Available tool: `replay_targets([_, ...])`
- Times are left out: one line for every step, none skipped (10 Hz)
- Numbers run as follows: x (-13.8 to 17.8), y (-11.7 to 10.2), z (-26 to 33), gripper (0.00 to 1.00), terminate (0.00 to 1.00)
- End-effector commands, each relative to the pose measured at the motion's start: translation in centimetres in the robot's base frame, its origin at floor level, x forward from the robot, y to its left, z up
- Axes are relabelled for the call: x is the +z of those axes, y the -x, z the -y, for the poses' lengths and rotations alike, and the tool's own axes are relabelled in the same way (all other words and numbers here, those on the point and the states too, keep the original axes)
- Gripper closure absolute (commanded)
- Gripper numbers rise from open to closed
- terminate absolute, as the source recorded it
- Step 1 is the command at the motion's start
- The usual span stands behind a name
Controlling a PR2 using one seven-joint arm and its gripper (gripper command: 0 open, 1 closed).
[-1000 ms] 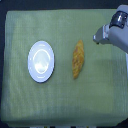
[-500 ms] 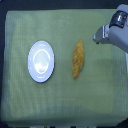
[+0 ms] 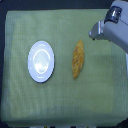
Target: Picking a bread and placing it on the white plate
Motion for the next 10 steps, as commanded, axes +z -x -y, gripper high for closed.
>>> replay_targets([-2.7,-2.0,-4.8,0.00,0.00])
replay_targets([-3.4,-2.5,-5.9,0.00,0.00])
replay_targets([-4.2,-3.0,-6.8,0.00,0.00])
replay_targets([-4.9,-3.0,-7.6,0.00,0.00])
replay_targets([-5.6,-2.7,-8.5,0.00,0.00])
replay_targets([-6.3,-2.3,-9.0,0.00,0.00])
replay_targets([-7.3,-1.8,-9.8,0.00,0.00])
replay_targets([-7.7,-1.4,-10.2,0.00,0.00])
replay_targets([-8.8,-0.5,-10.7,0.00,0.00])
replay_targets([-9.8,0.4,-11.0,0.00,0.00])
